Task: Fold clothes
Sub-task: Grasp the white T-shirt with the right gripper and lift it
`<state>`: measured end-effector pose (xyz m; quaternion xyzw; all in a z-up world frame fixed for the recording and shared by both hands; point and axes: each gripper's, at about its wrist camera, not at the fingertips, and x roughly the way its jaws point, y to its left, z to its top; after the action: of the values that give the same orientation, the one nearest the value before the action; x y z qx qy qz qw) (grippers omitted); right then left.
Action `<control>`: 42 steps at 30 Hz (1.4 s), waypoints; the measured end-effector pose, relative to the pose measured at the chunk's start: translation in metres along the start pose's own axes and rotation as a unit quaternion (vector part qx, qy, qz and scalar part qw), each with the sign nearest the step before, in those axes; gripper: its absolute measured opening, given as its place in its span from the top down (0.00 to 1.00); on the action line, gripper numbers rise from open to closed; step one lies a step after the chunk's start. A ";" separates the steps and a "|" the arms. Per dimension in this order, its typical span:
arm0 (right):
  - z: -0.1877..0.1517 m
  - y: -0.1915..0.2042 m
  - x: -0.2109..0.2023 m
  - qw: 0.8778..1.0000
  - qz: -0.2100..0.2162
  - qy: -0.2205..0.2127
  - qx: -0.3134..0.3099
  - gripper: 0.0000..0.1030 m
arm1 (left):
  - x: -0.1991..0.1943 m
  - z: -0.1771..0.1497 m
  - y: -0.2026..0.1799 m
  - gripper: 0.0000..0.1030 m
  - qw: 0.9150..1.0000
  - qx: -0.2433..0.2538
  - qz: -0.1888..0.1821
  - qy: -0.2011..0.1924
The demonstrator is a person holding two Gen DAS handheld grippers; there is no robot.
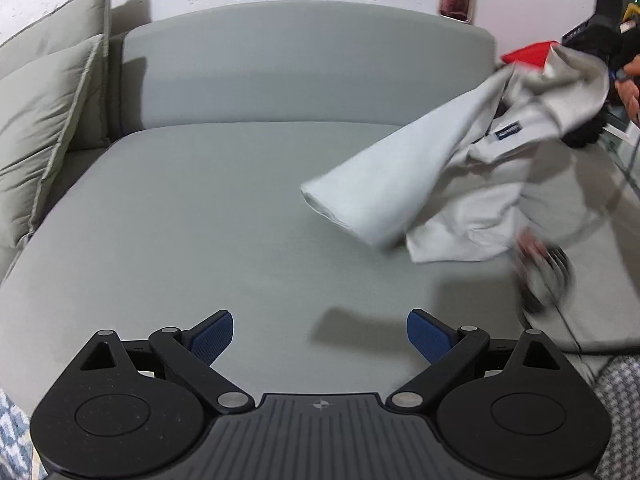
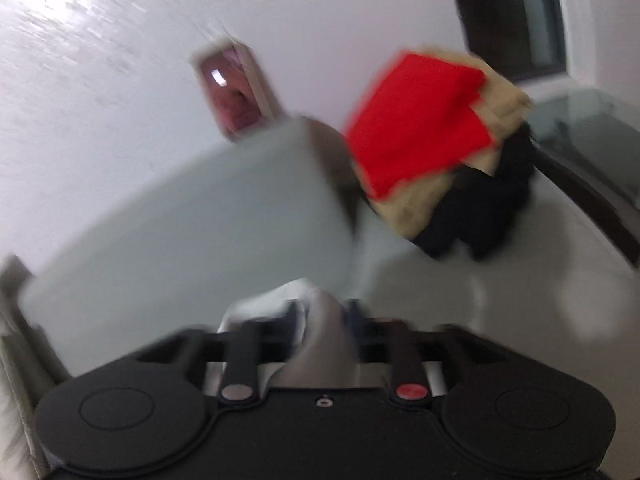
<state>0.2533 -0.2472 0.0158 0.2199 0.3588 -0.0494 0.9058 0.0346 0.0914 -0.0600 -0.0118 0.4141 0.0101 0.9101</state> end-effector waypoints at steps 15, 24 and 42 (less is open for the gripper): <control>-0.115 -0.037 0.014 0.962 0.189 0.177 0.085 0.75 | 0.013 0.031 -0.043 0.12 0.998 -0.003 -0.065 -0.018; -0.140 -0.005 0.098 0.967 0.127 0.188 0.117 0.63 | 0.028 0.019 -0.039 0.12 0.998 -0.027 -0.060 0.002; -0.090 0.010 -0.155 0.936 0.316 0.020 0.156 0.89 | -0.043 -0.003 -0.018 0.11 0.996 -0.003 -0.053 -0.072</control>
<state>0.0850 -0.2102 0.0653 0.4615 0.2770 0.1887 0.8214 0.0047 0.0733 -0.0290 -0.0355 0.3464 -0.0364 0.9367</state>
